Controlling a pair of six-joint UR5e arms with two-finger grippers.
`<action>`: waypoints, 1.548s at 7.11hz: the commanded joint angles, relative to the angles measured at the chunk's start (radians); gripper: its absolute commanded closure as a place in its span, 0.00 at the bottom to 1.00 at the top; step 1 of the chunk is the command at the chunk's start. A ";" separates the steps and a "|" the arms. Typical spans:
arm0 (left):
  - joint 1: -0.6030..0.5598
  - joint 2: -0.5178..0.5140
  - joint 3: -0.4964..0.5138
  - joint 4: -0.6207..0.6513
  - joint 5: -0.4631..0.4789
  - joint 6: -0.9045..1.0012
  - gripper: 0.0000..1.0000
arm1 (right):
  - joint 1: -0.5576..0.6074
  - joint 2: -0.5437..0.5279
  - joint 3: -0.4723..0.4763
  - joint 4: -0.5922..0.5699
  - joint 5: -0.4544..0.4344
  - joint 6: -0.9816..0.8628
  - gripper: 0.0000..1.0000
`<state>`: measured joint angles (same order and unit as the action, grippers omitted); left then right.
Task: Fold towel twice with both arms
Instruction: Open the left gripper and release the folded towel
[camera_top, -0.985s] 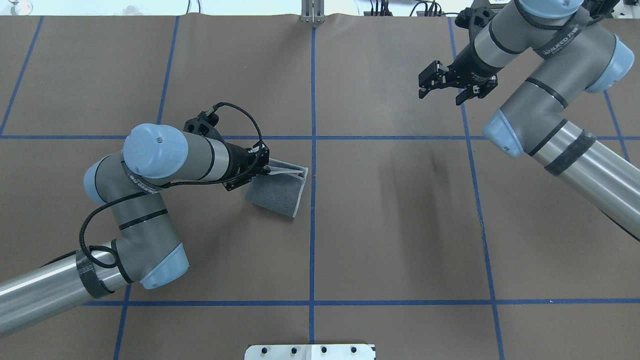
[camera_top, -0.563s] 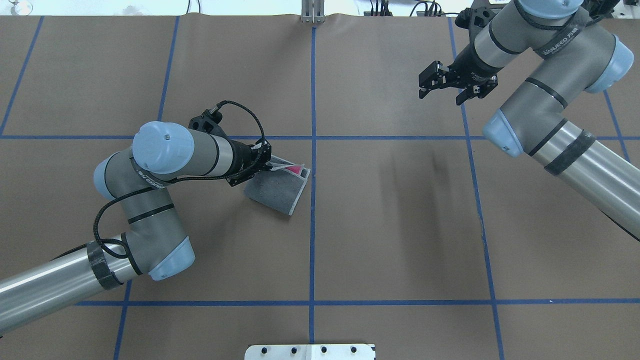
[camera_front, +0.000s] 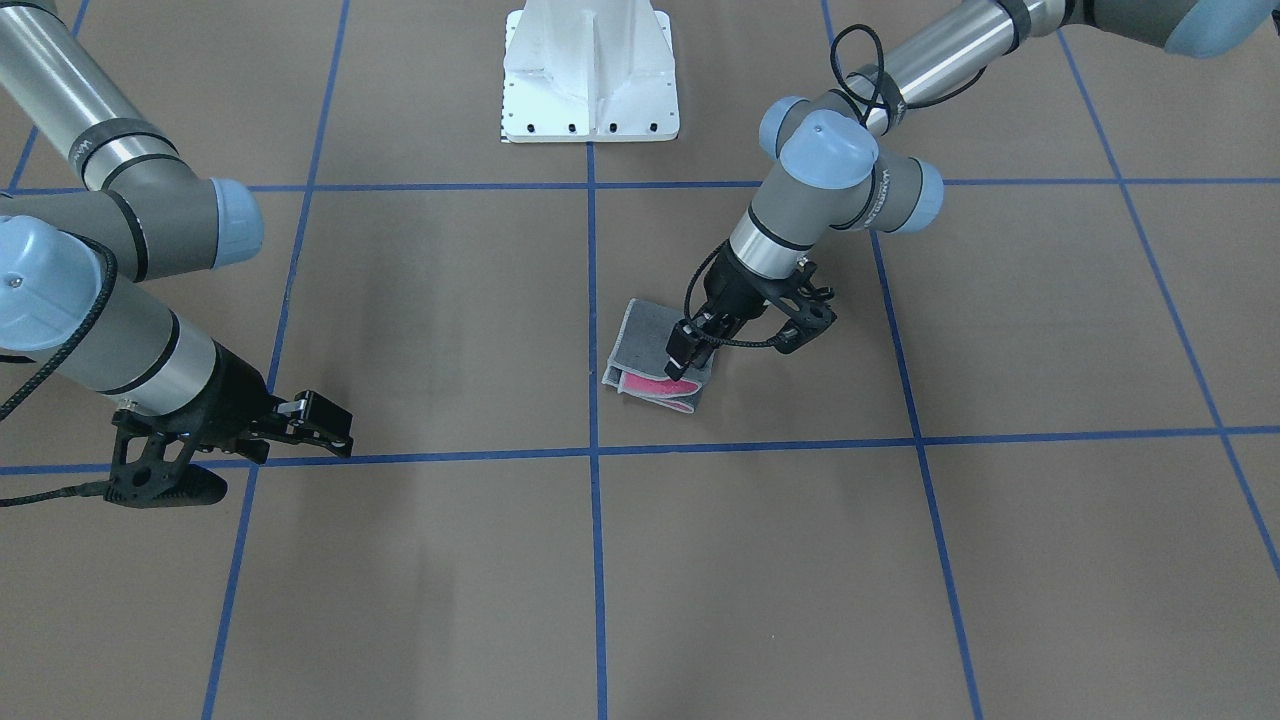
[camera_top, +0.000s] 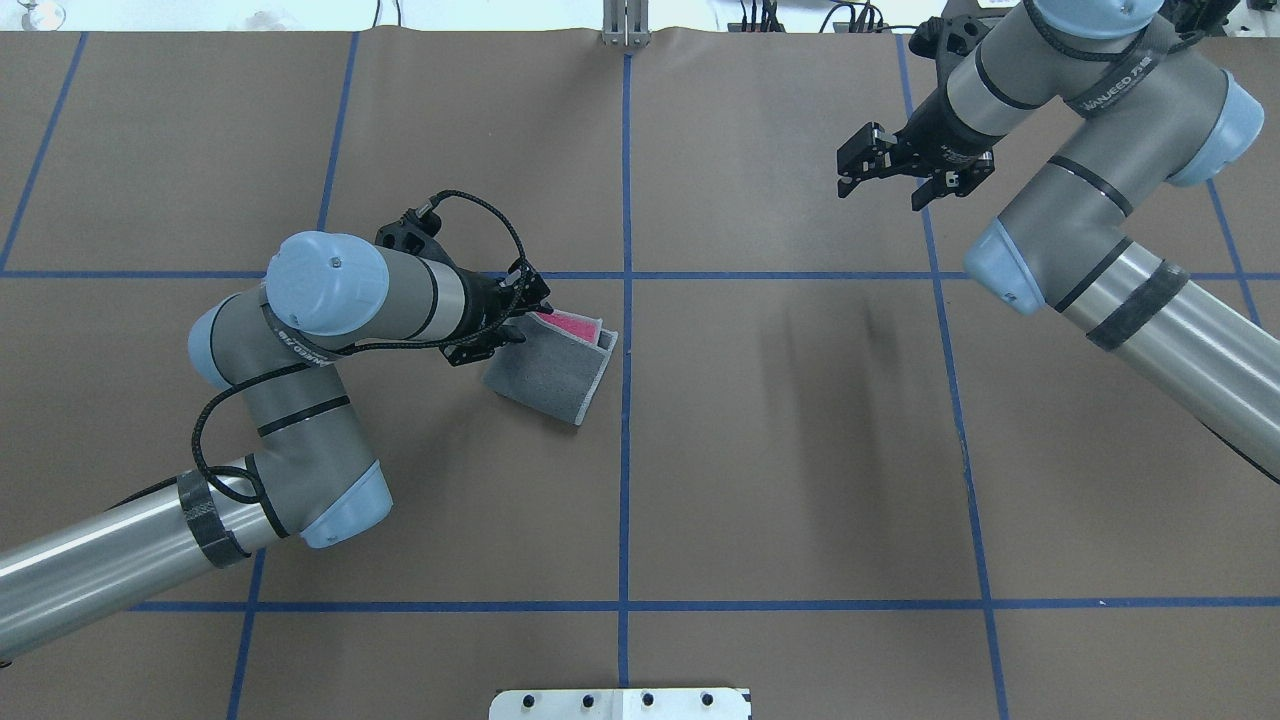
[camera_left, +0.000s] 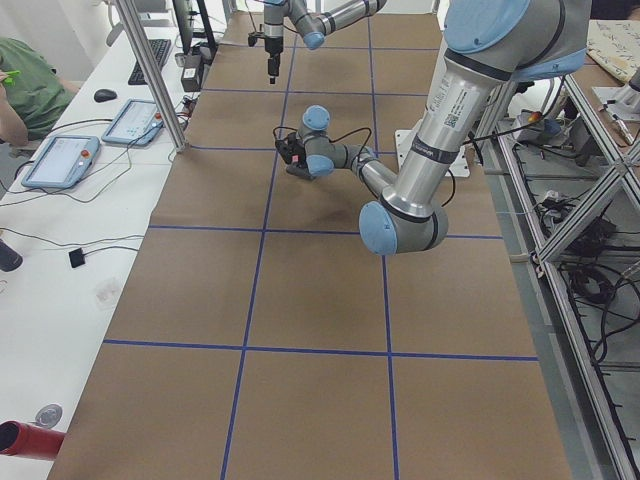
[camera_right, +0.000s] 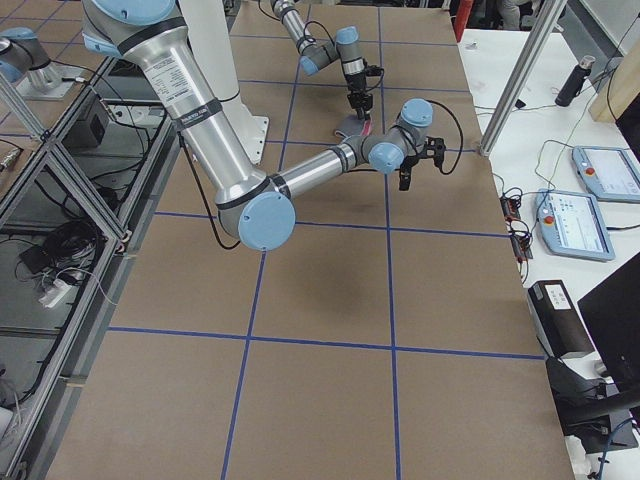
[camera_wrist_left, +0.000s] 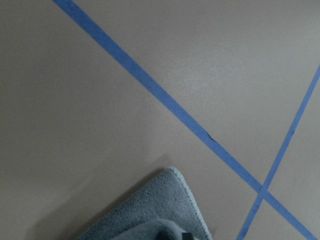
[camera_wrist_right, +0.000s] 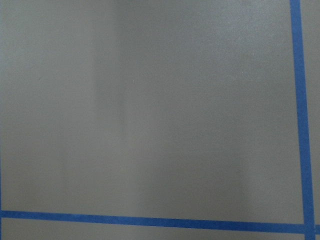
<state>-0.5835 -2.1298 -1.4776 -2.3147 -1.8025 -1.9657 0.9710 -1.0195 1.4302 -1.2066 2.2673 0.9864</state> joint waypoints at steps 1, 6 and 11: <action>-0.003 -0.012 0.010 0.000 0.000 0.001 0.00 | 0.002 0.001 -0.016 0.001 0.000 -0.011 0.00; -0.048 -0.067 0.098 -0.002 -0.003 0.007 0.00 | 0.003 0.009 -0.024 0.001 0.000 -0.018 0.00; -0.053 -0.107 0.197 -0.061 -0.003 0.013 0.00 | 0.005 0.010 -0.033 0.001 0.000 -0.018 0.00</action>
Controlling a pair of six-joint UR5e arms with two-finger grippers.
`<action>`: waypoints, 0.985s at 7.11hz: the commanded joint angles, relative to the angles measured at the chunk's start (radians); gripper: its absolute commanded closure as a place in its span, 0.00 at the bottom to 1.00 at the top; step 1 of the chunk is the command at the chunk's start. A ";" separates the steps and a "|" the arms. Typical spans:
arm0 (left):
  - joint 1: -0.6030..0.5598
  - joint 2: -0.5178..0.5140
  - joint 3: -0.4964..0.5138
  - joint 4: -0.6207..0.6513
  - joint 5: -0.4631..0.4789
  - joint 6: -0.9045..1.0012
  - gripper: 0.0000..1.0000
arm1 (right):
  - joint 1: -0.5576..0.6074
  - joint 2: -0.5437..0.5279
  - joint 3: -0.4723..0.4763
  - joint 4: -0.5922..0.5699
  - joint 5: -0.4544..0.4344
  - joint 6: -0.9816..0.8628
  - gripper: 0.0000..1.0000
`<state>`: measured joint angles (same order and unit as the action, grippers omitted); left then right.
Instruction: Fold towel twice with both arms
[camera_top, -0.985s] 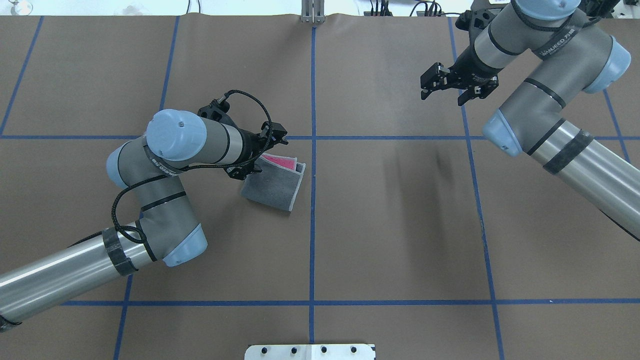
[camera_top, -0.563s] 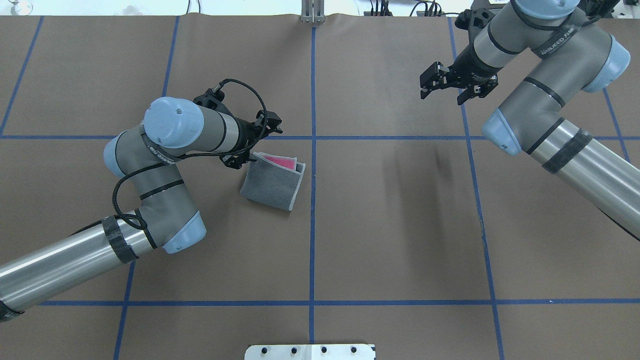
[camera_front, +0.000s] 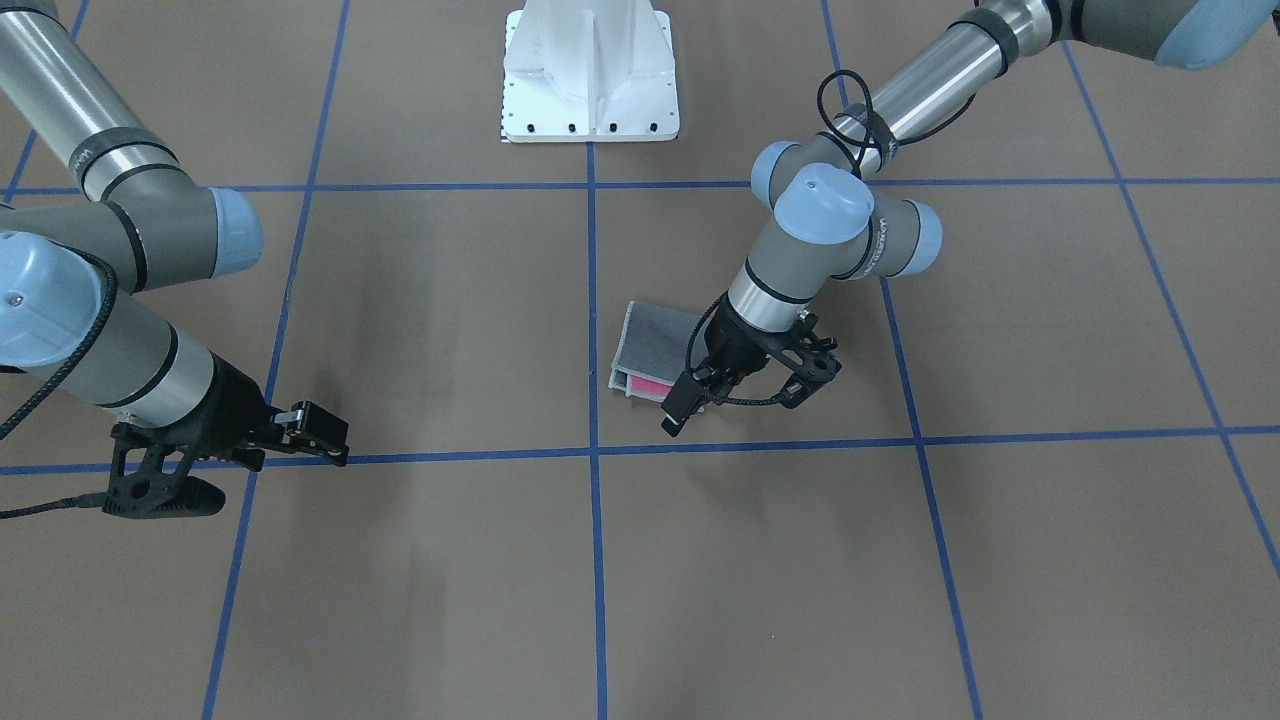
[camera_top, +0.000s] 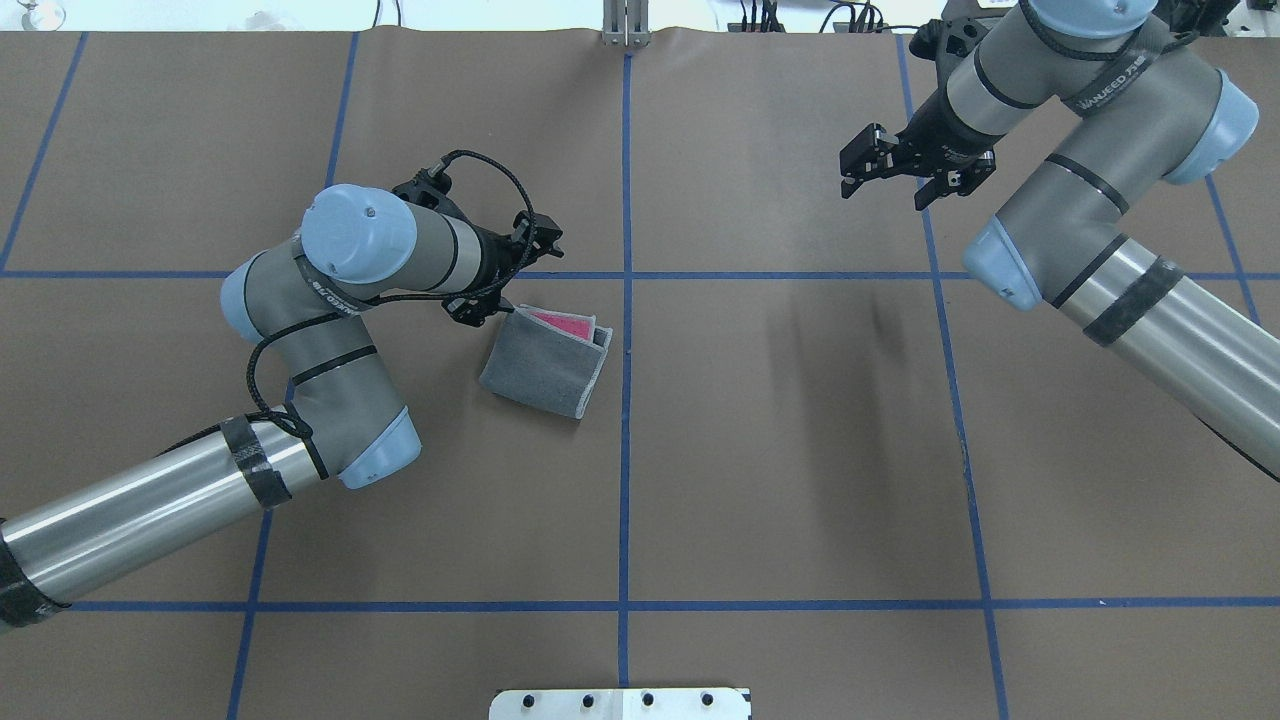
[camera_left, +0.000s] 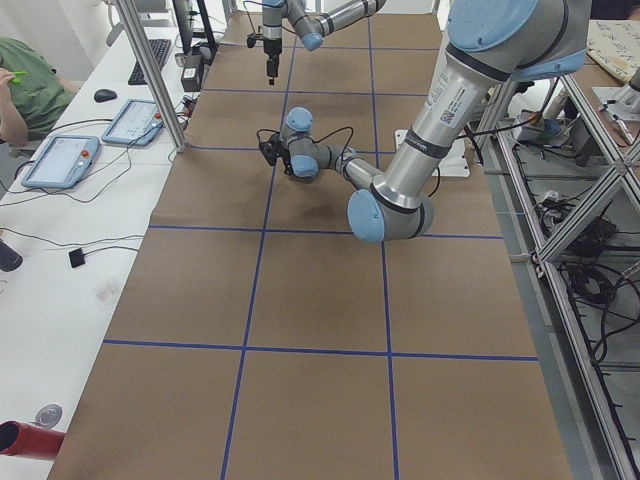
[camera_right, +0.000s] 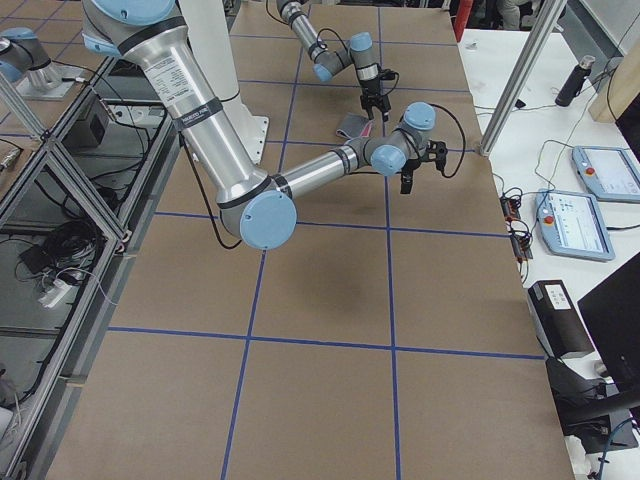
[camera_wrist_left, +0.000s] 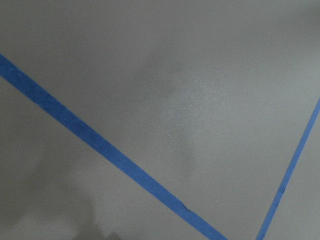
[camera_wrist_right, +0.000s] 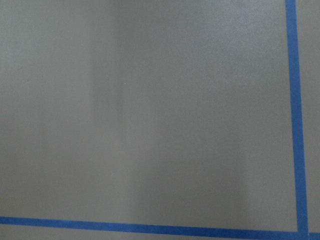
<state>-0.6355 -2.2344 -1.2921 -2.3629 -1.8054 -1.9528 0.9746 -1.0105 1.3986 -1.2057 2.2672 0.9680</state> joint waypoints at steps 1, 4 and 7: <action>-0.007 -0.004 0.011 -0.015 -0.002 0.002 0.00 | 0.003 0.010 -0.003 -0.002 0.000 0.002 0.00; -0.155 0.004 0.005 -0.004 -0.210 0.112 0.00 | 0.050 0.010 -0.003 -0.014 0.002 -0.071 0.00; -0.411 0.061 -0.012 0.089 -0.408 0.392 0.00 | 0.143 0.004 -0.033 -0.198 -0.003 -0.345 0.00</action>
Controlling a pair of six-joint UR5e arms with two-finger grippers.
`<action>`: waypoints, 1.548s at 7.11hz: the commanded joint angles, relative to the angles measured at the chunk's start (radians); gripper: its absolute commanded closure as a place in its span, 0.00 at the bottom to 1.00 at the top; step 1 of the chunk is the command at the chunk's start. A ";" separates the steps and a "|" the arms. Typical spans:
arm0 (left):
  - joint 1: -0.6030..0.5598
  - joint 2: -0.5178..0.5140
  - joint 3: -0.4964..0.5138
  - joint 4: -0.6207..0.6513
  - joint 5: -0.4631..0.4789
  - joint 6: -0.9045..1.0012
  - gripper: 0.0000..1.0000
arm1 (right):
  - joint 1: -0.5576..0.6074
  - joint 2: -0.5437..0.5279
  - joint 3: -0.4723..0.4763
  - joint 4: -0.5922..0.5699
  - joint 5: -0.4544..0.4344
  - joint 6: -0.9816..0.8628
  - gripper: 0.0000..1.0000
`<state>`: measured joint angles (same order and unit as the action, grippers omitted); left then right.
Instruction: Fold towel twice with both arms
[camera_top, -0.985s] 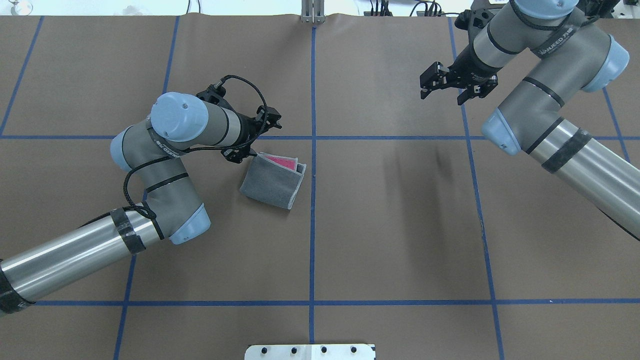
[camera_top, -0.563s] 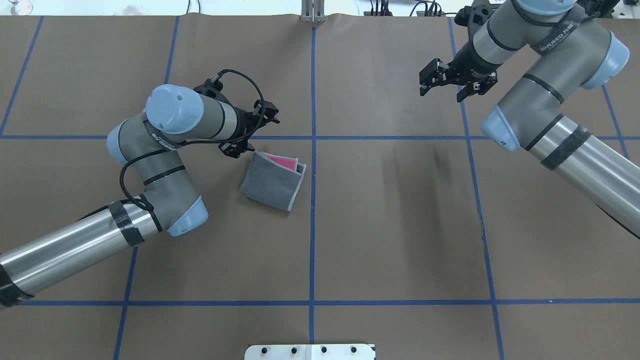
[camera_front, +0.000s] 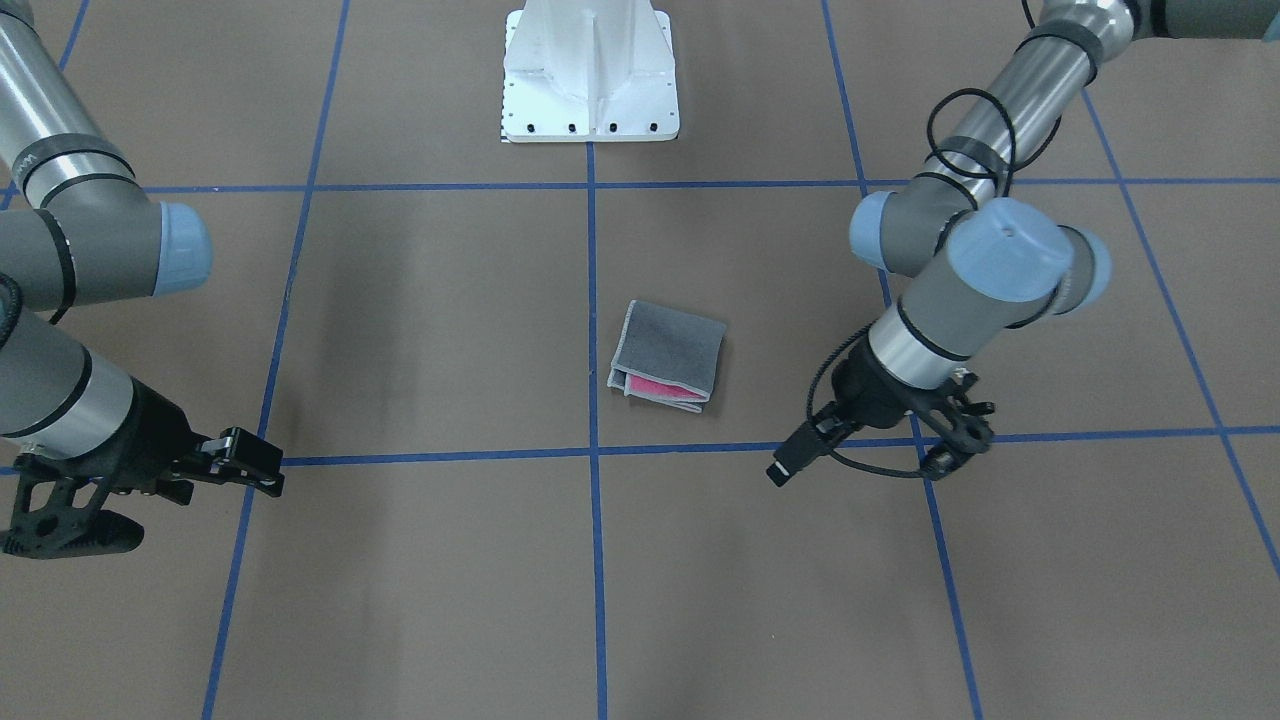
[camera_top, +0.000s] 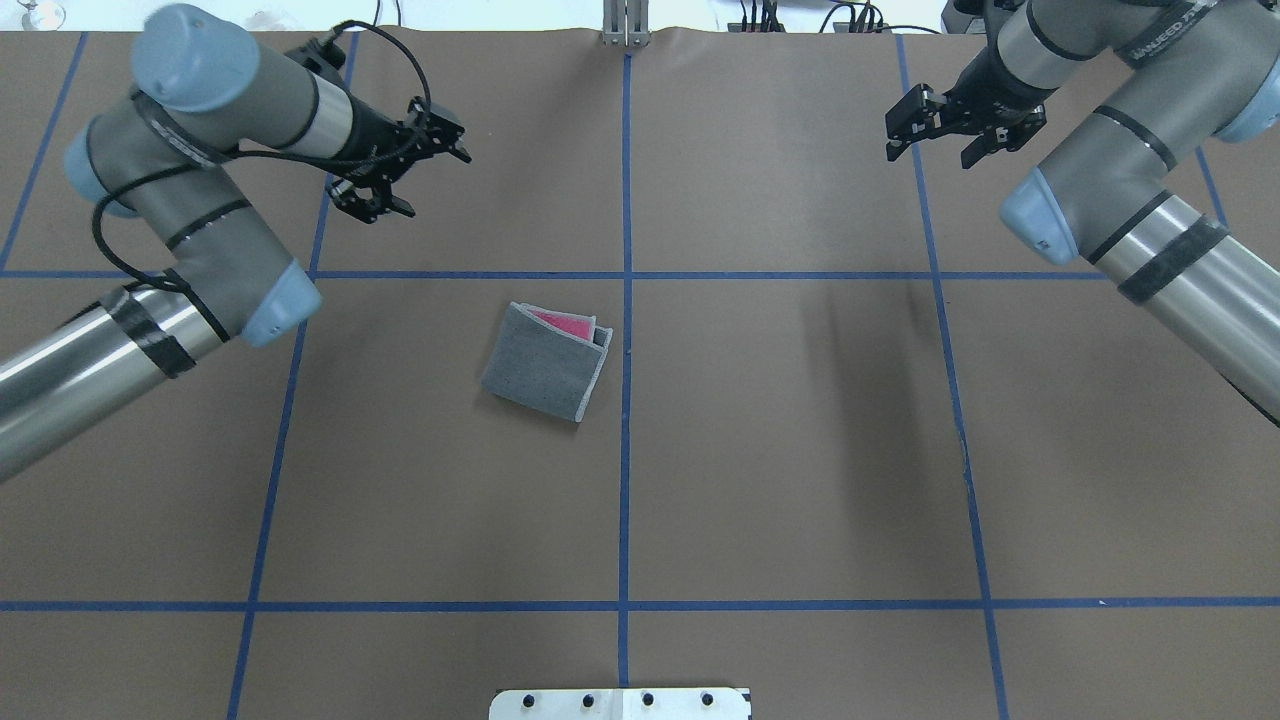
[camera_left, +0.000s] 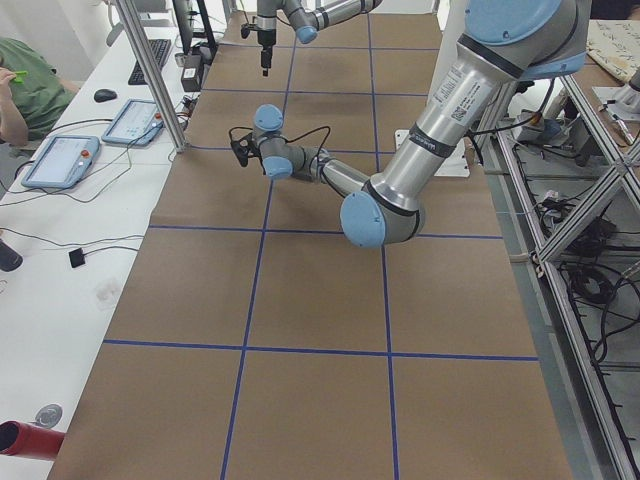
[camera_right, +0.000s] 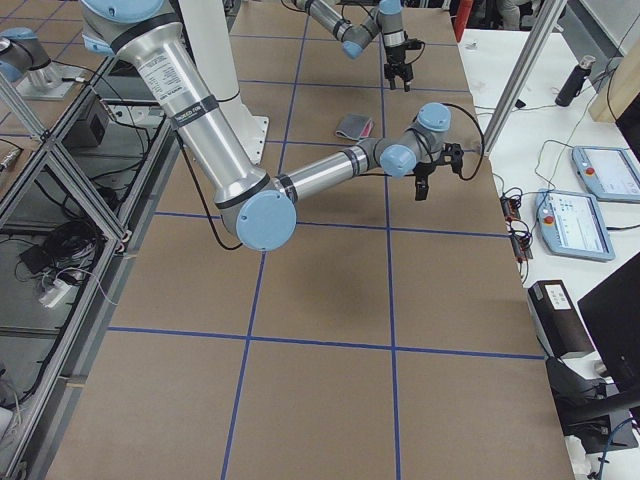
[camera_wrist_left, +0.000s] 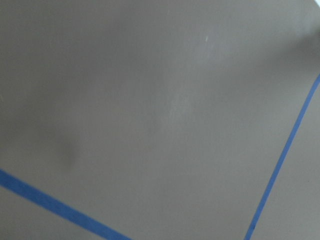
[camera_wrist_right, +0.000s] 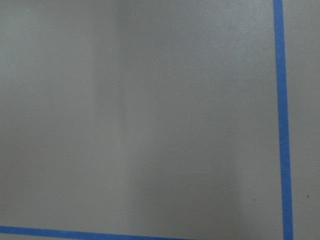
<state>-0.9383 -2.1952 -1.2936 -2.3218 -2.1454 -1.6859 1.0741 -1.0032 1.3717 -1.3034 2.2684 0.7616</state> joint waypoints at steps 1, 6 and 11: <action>-0.164 0.034 -0.033 0.149 -0.073 0.273 0.00 | 0.075 -0.009 -0.006 -0.190 -0.057 -0.266 0.00; -0.376 0.138 -0.151 0.598 0.003 1.239 0.00 | 0.343 -0.146 -0.031 -0.284 -0.069 -0.714 0.00; -0.412 0.456 -0.293 0.416 0.035 1.491 0.00 | 0.506 -0.432 0.154 -0.402 -0.056 -0.890 0.00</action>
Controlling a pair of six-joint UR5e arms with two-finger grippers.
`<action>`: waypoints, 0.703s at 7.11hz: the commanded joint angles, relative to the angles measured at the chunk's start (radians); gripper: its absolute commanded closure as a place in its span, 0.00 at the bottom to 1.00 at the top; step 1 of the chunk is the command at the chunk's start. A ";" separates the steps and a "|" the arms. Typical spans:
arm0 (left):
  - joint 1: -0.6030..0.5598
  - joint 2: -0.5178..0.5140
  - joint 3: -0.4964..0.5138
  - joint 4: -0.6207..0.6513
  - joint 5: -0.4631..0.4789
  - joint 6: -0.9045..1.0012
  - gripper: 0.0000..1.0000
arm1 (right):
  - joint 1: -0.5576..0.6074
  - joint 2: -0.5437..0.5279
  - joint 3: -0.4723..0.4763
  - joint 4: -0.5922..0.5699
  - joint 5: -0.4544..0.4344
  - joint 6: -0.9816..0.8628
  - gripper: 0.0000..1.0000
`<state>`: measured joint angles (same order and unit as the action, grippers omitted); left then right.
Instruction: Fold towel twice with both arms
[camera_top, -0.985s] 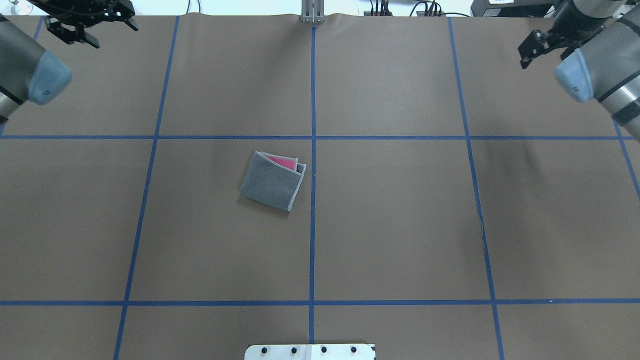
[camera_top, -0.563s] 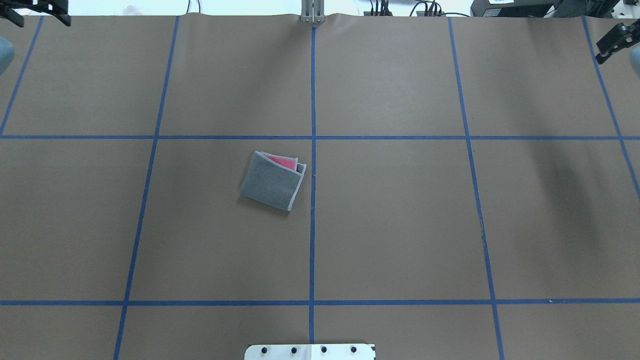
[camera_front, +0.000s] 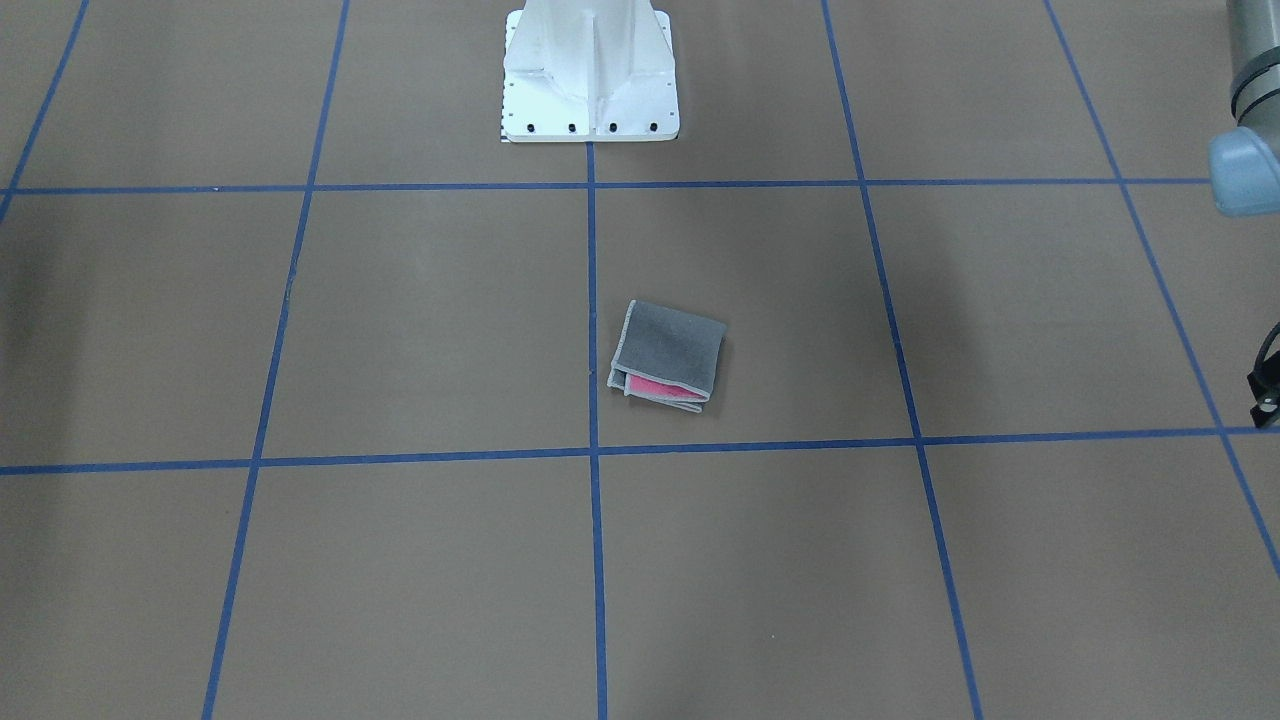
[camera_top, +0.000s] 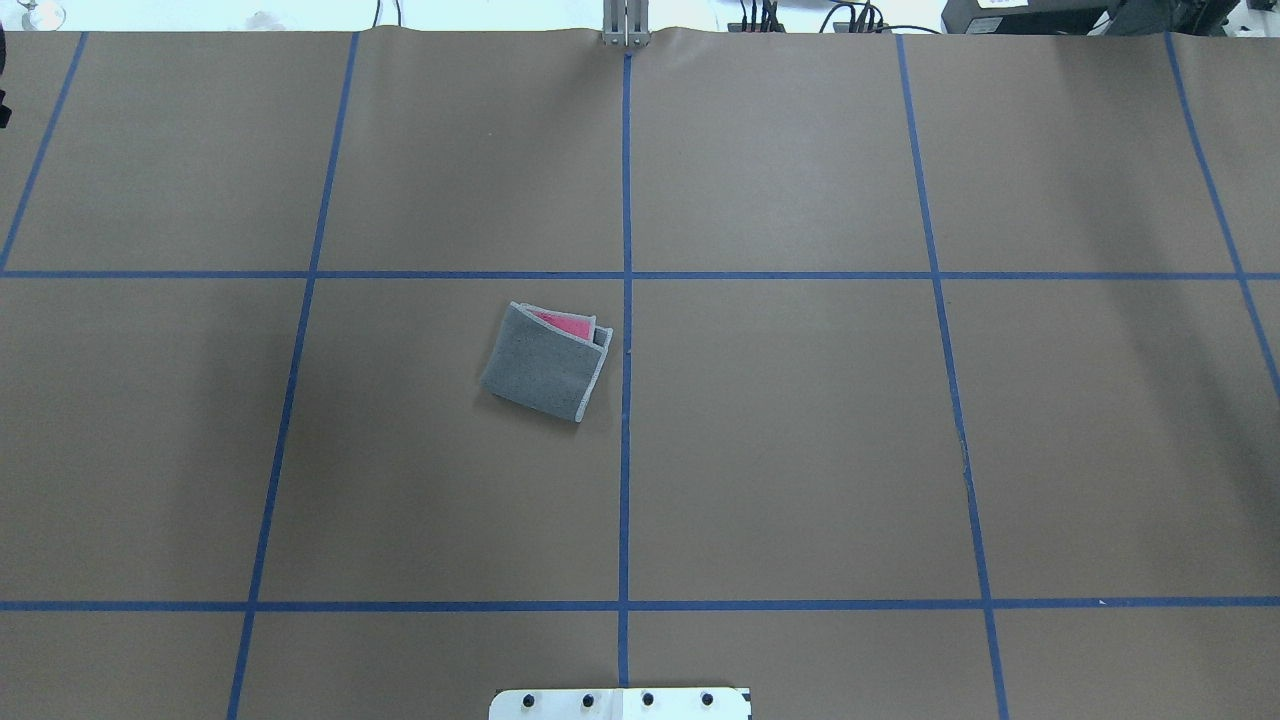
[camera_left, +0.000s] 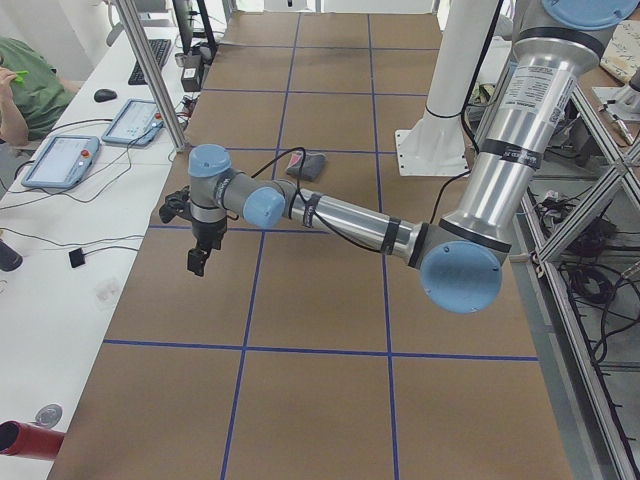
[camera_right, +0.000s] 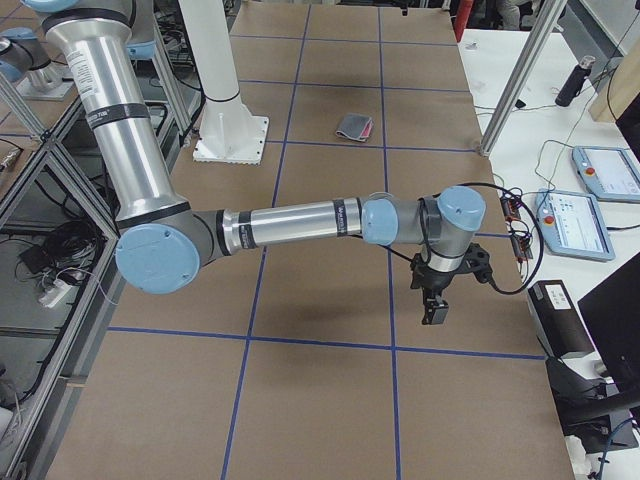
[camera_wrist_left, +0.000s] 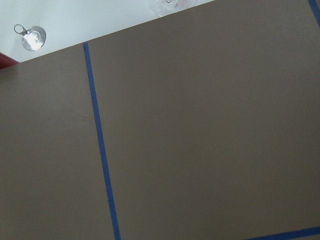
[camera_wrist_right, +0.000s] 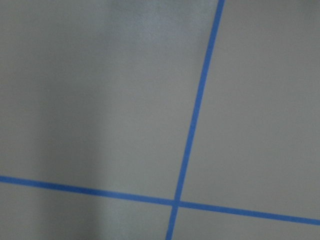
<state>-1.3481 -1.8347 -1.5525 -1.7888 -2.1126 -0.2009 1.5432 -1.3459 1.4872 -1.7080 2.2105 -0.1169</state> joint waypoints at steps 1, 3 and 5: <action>0.000 0.176 -0.014 -0.235 0.005 0.006 0.00 | 0.037 -0.125 0.054 0.058 0.004 -0.006 0.00; -0.006 0.262 0.002 -0.267 -0.006 0.009 0.00 | 0.038 -0.143 0.050 0.058 0.044 0.008 0.00; -0.105 0.276 -0.056 -0.139 -0.205 0.012 0.00 | 0.089 -0.179 0.059 0.061 0.214 0.008 0.00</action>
<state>-1.3900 -1.5680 -1.5709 -2.0147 -2.1967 -0.1912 1.6002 -1.5042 1.5373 -1.6499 2.3386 -0.1089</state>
